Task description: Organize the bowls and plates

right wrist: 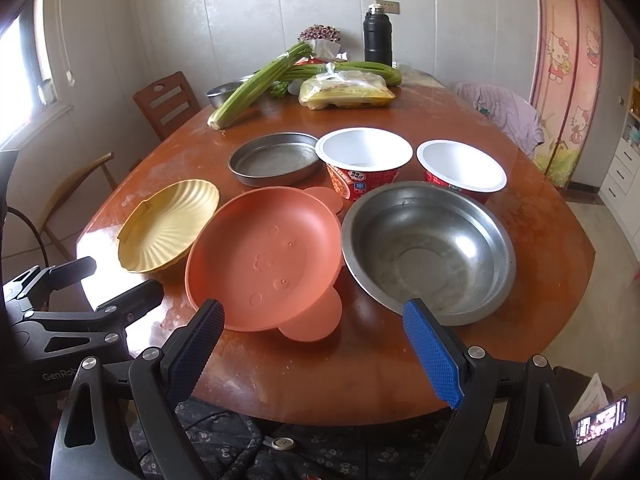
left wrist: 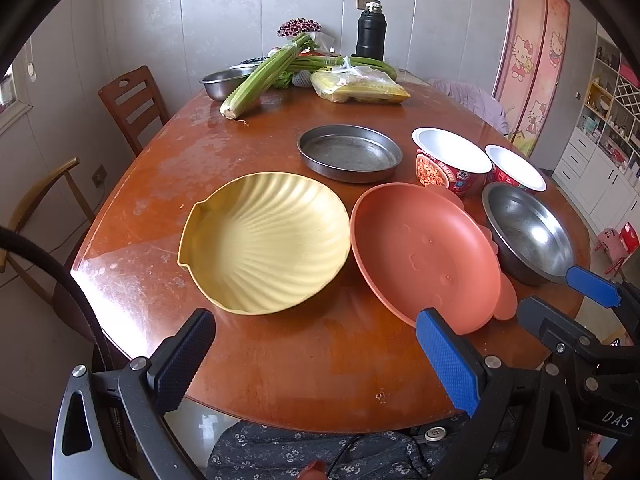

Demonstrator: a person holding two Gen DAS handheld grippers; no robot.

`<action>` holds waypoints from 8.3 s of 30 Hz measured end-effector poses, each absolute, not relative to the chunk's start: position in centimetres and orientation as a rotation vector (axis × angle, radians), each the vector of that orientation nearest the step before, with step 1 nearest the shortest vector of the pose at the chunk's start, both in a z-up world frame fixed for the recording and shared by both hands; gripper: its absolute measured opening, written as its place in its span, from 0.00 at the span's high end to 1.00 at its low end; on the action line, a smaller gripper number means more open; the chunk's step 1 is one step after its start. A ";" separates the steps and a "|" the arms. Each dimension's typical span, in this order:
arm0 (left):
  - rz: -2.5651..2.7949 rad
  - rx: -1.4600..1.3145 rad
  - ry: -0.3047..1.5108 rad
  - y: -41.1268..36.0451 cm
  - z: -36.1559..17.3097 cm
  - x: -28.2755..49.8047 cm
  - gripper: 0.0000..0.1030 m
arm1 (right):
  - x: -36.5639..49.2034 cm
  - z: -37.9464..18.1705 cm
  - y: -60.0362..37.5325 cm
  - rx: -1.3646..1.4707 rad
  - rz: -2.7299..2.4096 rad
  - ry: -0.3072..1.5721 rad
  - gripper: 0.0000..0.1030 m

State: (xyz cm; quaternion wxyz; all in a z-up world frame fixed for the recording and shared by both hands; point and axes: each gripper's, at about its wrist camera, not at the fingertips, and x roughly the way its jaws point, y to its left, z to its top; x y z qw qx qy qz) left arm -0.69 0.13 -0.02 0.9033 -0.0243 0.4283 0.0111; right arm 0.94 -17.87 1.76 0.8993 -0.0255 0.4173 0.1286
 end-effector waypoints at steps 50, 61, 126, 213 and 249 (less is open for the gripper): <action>0.035 -0.045 0.877 0.3 0.1 -0.8 0.02 | 0.8 2.8 -17.4 -0.078 0.295 0.827 0.11; 0.114 -0.124 0.876 5.2 -0.4 -0.3 0.02 | 3.8 4.5 -14.4 -0.093 0.390 0.769 0.11; 0.169 -0.278 0.984 16.5 -2.5 13.3 0.57 | 20.5 -2.4 3.5 -0.155 0.616 1.157 0.64; -0.068 -0.129 1.103 -3.4 -3.1 6.6 0.44 | 17.0 -1.5 -12.9 -0.391 0.505 1.118 0.56; 0.106 -0.267 1.064 4.8 -3.7 7.5 0.61 | 14.7 -2.2 -7.2 -0.368 0.656 1.184 0.55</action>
